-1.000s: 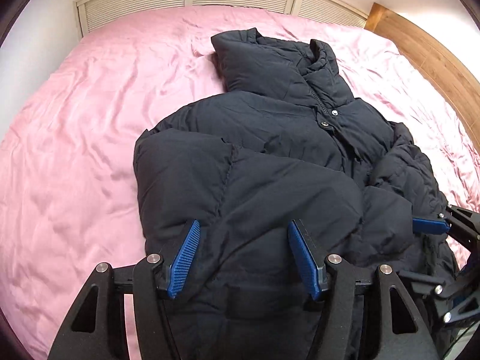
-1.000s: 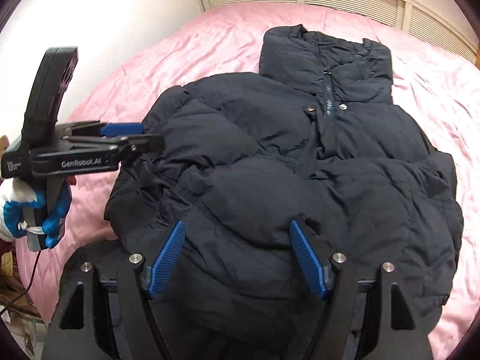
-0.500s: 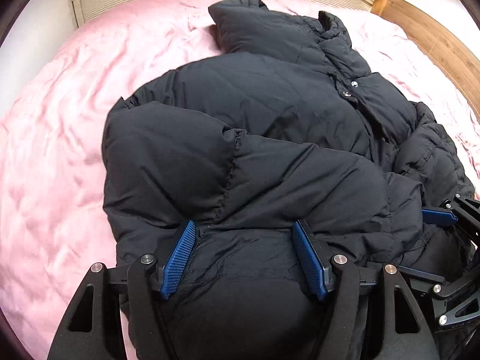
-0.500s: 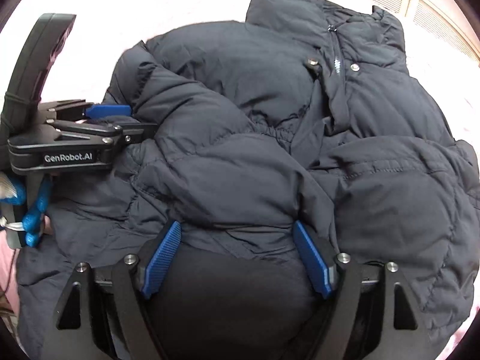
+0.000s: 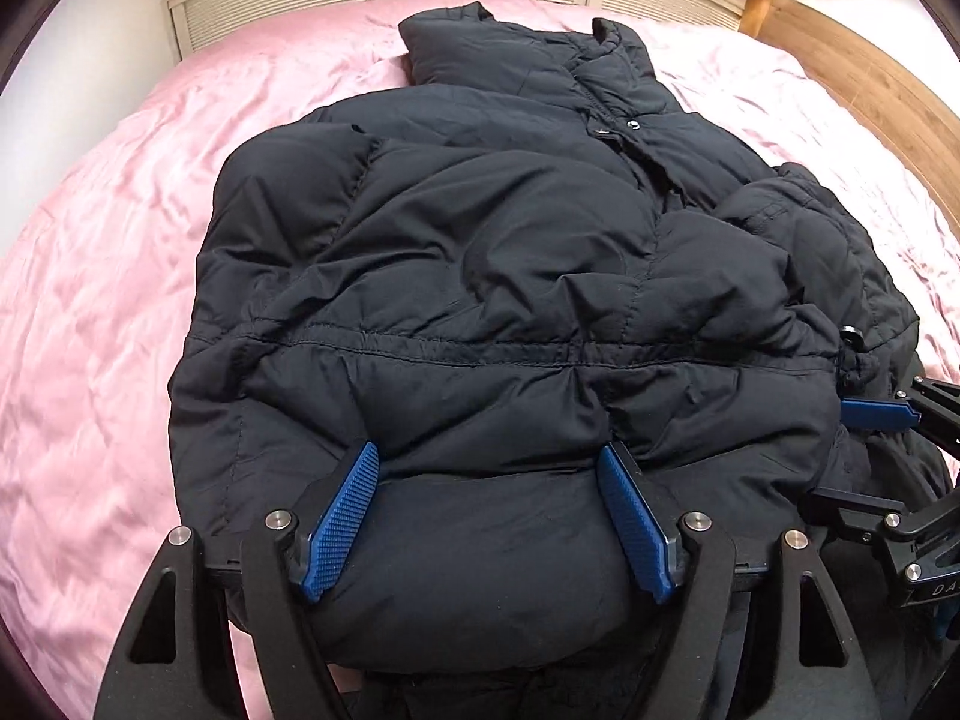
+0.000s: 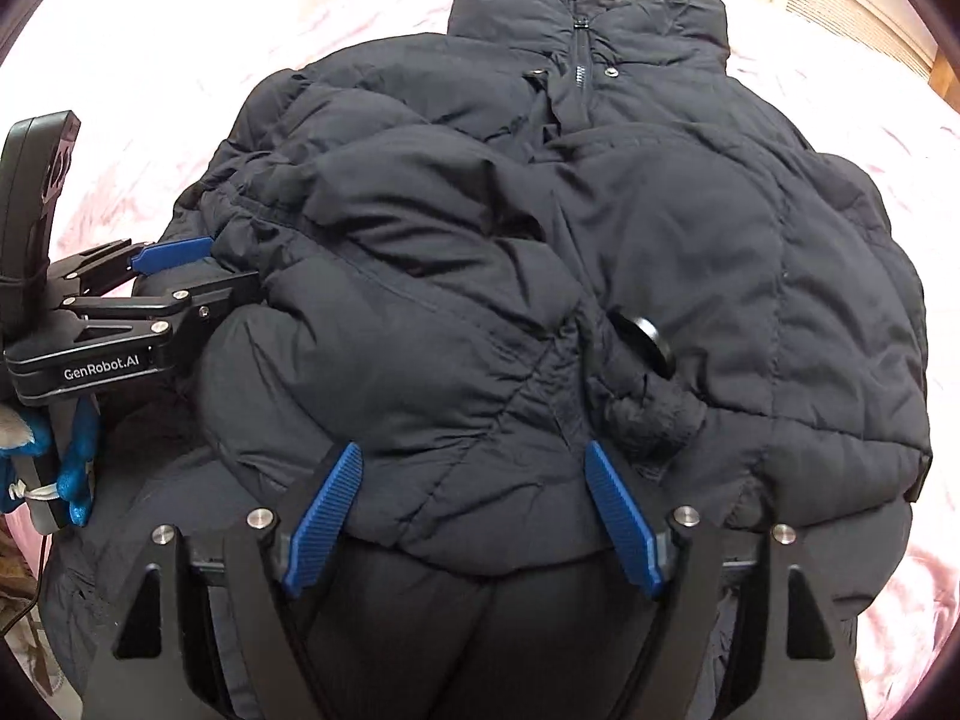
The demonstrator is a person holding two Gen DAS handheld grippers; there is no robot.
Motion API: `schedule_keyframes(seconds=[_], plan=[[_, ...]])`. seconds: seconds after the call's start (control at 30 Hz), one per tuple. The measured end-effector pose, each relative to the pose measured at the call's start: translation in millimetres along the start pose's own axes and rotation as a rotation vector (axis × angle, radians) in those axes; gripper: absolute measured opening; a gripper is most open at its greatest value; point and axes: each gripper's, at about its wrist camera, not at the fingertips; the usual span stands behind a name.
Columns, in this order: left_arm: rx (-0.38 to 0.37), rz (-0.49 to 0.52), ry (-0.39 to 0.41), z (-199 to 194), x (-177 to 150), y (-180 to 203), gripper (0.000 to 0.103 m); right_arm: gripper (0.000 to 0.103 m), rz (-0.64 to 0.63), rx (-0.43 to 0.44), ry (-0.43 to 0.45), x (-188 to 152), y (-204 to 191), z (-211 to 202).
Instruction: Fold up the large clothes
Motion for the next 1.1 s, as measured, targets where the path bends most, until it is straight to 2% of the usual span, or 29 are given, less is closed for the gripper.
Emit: schedule_keyframes(seconds=[0.6, 1.1], plan=[[0.148, -0.013, -0.014, 7.9, -5.6, 15.3, 0.088, 0.078, -0.075, 0.071, 0.006, -7.7, 19.0, 20.3], [0.155, -0.028, -0.040, 15.7, -1.8, 11.4, 0.094, 0.085, -0.087, 0.080, 0.021, -18.2, 15.6, 19.6]])
Point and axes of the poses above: each gripper's, at about its wrist camera, not at the fingertips, and z roughly the way its jaws point, y to its right, x to its top, and after that the axes turned 8 degrees about z, right-handed
